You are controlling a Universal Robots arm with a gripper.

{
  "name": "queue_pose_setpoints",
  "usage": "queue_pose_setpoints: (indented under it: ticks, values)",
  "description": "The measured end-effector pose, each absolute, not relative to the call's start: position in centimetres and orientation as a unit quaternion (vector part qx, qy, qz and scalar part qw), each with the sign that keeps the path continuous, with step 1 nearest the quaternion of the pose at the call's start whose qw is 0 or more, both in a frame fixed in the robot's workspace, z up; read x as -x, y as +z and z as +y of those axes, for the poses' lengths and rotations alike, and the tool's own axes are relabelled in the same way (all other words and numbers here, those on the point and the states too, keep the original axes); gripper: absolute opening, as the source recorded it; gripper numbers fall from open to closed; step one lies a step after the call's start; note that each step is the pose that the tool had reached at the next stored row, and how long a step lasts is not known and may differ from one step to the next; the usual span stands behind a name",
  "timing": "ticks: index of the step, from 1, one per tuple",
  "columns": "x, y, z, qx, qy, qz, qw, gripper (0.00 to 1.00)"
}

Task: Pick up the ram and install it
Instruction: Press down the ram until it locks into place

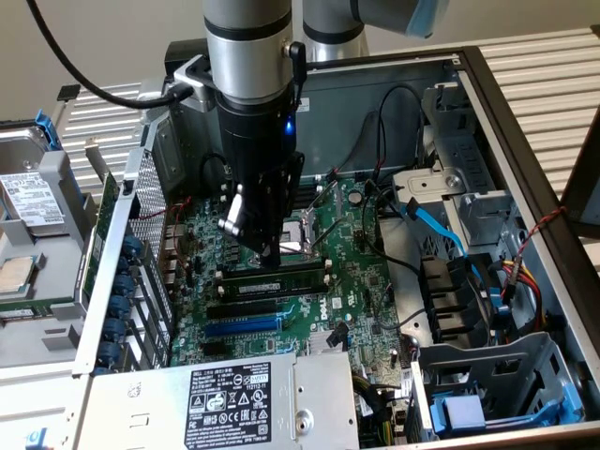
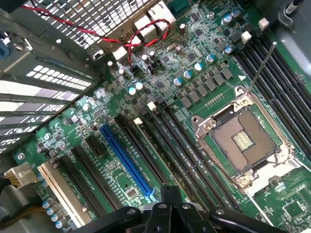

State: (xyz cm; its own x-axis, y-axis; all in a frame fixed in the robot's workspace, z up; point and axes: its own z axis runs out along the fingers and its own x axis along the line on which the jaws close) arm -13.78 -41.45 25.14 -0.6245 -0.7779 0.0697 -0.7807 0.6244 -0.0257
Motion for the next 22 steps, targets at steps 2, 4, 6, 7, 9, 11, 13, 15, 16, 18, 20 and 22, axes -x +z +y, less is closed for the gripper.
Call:
queue_pose_setpoints:
  ticks: [2, 4, 6, 7, 9, 11, 13, 15, 16, 18, 20, 22]
  values:
    - [13.79, 25.14, -41.44, -0.421, 0.026, -0.906, 0.026, 0.11]
    - [13.78, 25.13, -41.45, -0.408, 0.025, -0.912, 0.026, 0.11]
    - [13.78, 25.14, -41.45, -0.395, 0.025, -0.918, 0.027, 0.11]
    - [13.78, 25.14, -41.45, -0.388, 0.025, -0.921, 0.027, 0.11]
    - [13.78, 25.14, -41.45, -0.375, 0.024, -0.926, 0.027, 0.11]
    - [13.78, 25.14, -41.45, -0.363, 0.023, -0.931, 0.027, 0.11]
    - [13.79, 25.15, -41.46, -0.353, 0.022, -0.935, 0.027, 0.11]
    - [13.78, 25.14, -41.45, -0.342, 0.02, -0.939, 0.026, 0.11]
    - [13.78, 25.14, -41.45, -0.337, 0.018, -0.941, 0.025, 0.11]
    - [13.78, 25.14, -41.45, -0.328, 0.015, -0.944, 0.024, 0.11]
    - [13.79, 25.14, -41.45, -0.321, 0.013, -0.947, 0.021, 0.11]
    - [13.78, 25.13, -41.45, -0.315, 0.013, -0.949, 0.015, 0.11]
